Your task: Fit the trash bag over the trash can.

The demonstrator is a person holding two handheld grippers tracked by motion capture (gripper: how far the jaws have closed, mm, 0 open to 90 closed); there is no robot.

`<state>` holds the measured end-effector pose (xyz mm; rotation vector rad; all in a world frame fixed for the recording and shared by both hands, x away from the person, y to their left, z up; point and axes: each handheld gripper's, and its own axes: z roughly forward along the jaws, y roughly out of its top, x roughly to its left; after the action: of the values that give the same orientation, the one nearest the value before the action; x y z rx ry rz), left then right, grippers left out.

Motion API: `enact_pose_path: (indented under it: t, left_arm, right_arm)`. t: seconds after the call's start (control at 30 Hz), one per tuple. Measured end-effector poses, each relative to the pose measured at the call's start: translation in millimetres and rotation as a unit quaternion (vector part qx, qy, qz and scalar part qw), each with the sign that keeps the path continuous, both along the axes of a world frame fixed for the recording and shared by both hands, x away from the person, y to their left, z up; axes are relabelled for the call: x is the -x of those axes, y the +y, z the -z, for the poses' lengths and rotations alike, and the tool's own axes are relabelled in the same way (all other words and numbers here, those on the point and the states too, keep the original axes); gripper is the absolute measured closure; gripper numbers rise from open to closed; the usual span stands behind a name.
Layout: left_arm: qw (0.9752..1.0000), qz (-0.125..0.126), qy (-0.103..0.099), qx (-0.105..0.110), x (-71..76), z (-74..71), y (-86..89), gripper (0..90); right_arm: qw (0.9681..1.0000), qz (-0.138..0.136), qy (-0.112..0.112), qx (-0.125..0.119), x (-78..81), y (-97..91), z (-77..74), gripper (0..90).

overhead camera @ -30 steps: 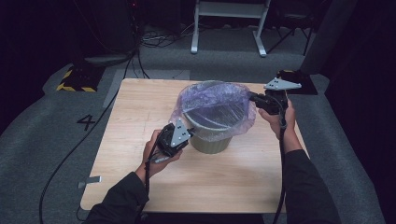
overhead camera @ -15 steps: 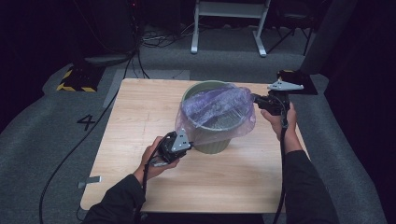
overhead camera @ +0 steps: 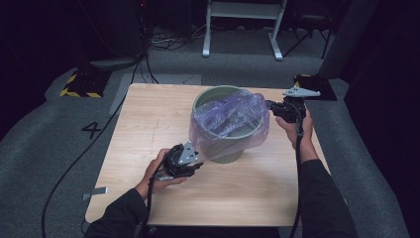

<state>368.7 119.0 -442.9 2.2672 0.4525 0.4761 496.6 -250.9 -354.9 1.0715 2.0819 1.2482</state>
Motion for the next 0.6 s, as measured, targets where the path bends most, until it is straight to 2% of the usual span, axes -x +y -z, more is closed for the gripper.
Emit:
enact_pose_path:
  t: [0.1,0.2,0.27,0.4,0.53,0.6]
  left_arm:
    - [0.9994,0.014,0.000,0.030,12.2,-9.1,9.0,31.9]
    - [0.9973,0.026,-0.015,0.067,27.2,-20.6,19.4,22.9]
    - [0.9956,0.028,-0.027,0.086,35.2,-30.3,25.6,21.7]
    - [0.9906,0.007,-0.052,0.126,41.1,-53.5,33.4,21.2]
    - [0.9851,-0.016,-0.081,0.151,33.4,-73.6,33.9,21.1]
    - [0.9836,-0.021,-0.080,0.160,27.8,-80.7,32.7,20.6]
  right_arm:
    - [1.0000,0.001,-0.006,-0.002,2.1,-0.7,-2.7,88.1]
    - [0.9999,0.003,-0.012,-0.004,3.7,-1.8,-5.6,88.1]
    - [0.9999,0.001,-0.016,-0.005,4.2,-1.8,-7.1,88.0]
    - [0.9997,-0.001,-0.021,-0.007,5.0,-0.3,-10.4,88.0]
    - [0.9996,-0.005,-0.027,-0.009,5.6,3.3,-13.1,87.6]
    - [0.9995,-0.007,-0.031,-0.009,5.6,4.9,-14.2,87.6]
